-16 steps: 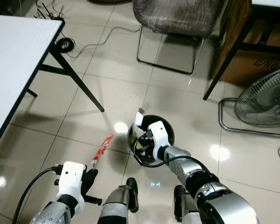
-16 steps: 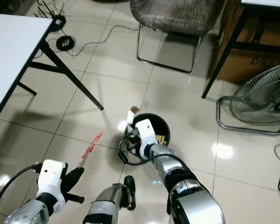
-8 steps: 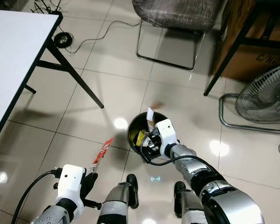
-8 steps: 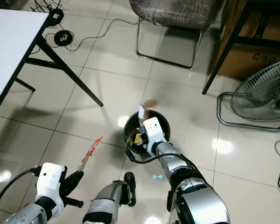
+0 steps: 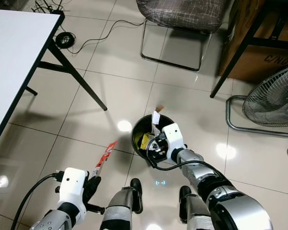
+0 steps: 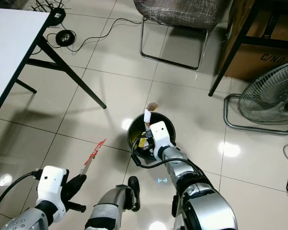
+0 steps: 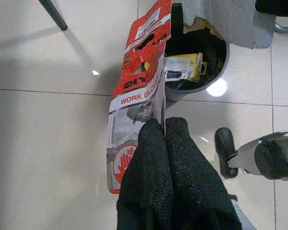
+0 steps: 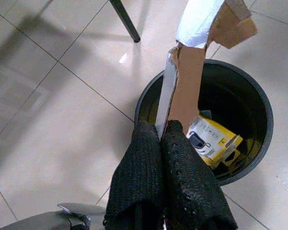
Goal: Picking trash to rubbish bin
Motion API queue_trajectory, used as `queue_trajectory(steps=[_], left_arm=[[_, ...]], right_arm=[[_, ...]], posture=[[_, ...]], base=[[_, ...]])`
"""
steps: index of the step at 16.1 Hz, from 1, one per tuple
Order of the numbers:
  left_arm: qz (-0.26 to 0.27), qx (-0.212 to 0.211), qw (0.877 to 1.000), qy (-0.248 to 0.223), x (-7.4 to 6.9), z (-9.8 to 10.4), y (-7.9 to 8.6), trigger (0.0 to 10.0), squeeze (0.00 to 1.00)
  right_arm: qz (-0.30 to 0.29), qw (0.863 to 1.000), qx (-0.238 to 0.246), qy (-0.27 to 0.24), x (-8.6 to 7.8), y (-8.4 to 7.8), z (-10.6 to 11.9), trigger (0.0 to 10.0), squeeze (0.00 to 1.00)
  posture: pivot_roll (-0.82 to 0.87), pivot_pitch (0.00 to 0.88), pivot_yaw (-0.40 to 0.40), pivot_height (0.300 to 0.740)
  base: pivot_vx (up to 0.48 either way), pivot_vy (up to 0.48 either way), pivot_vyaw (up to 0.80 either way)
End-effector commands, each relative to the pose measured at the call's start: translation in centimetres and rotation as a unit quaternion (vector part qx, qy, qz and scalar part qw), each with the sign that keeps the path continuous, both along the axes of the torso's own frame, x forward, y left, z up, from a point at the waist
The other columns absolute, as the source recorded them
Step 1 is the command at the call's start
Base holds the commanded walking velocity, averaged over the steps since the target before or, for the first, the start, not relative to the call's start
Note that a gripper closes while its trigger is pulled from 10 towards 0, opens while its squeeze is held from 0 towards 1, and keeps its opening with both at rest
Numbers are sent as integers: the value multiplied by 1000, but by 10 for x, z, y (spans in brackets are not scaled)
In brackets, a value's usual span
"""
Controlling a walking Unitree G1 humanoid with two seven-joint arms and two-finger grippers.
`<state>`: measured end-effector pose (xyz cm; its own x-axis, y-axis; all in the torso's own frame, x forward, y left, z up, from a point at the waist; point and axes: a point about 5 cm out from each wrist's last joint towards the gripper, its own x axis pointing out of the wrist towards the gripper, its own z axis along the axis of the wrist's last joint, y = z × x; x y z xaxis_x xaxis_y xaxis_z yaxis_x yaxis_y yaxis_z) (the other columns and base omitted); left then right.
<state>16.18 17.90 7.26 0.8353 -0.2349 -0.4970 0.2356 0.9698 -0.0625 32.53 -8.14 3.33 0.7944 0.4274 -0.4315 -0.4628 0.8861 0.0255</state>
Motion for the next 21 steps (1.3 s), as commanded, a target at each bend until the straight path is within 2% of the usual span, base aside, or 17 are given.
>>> queue_trajectory(steps=[1, 2, 14, 17, 21], left_arm=[[2, 4, 1000, 15, -6, -2, 3, 0, 0], [2, 2, 1000, 17, -6, -2, 3, 0, 0], [0, 0, 1000, 24, -7, -4, 1, 0, 0], [-3, -3, 1000, 18, 2, -6, -2, 0, 0], [-10, -16, 1000, 6, 22, -15, -14, 0, 0]], right_arm=[[4, 1000, -1, 13, -8, 2, -9, 10000, 0], [2, 1000, 2, 11, -7, 1, -8, 10000, 1000], [-1, 1000, 6, 1, -4, -2, -5, 10000, 1000], [-23, 999, 11, -26, 0, -10, 1, 10000, 1000], [-67, 995, 25, -64, 0, -33, 5, 10000, 1000]], posture=[[203, 401, 143, 740], [201, 404, 142, 740], [198, 402, 141, 740], [161, 382, 123, 740], [64, 351, 88, 740]], base=[[0, 0, 0], [0, 0, 0], [0, 0, 0], [0, 0, 0], [0, 0, 0]])
